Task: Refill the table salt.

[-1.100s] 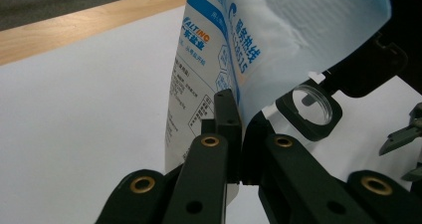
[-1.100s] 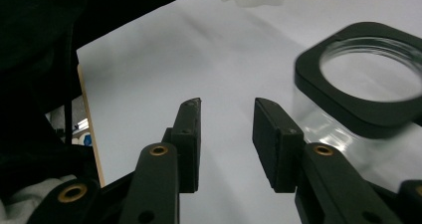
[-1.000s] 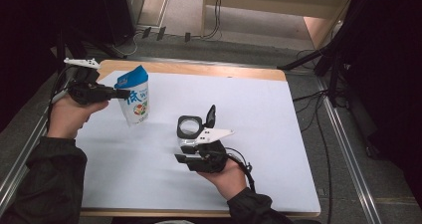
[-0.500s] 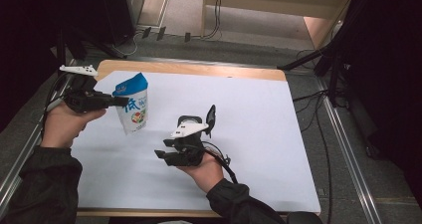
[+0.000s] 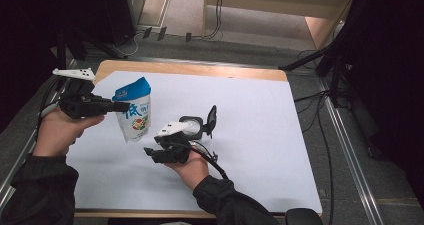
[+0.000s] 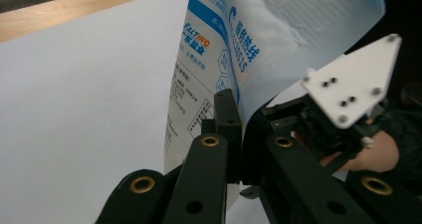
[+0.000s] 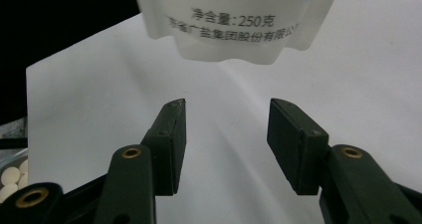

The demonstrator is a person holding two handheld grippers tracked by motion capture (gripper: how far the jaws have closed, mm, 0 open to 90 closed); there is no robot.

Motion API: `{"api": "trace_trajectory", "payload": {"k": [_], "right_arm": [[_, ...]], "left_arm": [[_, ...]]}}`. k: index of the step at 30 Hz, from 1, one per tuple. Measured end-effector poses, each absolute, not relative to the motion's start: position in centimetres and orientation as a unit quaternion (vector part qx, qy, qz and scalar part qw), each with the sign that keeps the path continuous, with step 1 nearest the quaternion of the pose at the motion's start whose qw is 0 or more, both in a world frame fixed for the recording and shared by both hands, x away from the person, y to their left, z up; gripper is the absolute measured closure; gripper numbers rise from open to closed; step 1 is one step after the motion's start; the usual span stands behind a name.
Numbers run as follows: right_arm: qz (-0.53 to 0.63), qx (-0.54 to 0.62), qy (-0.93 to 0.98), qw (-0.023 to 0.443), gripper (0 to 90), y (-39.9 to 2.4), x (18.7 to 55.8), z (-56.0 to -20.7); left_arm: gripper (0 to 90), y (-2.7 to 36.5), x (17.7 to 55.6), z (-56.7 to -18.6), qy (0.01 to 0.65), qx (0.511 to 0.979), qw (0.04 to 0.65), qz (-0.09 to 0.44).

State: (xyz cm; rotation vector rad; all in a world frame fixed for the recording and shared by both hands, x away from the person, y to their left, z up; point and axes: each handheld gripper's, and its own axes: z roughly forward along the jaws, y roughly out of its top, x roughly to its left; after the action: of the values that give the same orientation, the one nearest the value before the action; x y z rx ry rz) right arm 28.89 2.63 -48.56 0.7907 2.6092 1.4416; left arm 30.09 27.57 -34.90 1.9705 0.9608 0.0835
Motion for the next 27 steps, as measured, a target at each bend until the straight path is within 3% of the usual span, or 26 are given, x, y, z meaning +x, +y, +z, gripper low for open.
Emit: {"api": "trace_trajectory", "payload": {"k": [8, 27], "right_arm": [[0.481, 0.281, 0.831, 0.017, 49.0, 3.8, 29.4, -48.9], [0.482, 0.276, 0.830, 0.048, 48.8, 4.0, 29.6, -49.1]], "left_arm": [[90.0, 26.8, 28.8, -33.8, 0.367, 0.809, 0.459, 0.025], [90.0, 25.6, 27.5, -32.3, 0.340, 0.814, 0.470, -0.001]]}}
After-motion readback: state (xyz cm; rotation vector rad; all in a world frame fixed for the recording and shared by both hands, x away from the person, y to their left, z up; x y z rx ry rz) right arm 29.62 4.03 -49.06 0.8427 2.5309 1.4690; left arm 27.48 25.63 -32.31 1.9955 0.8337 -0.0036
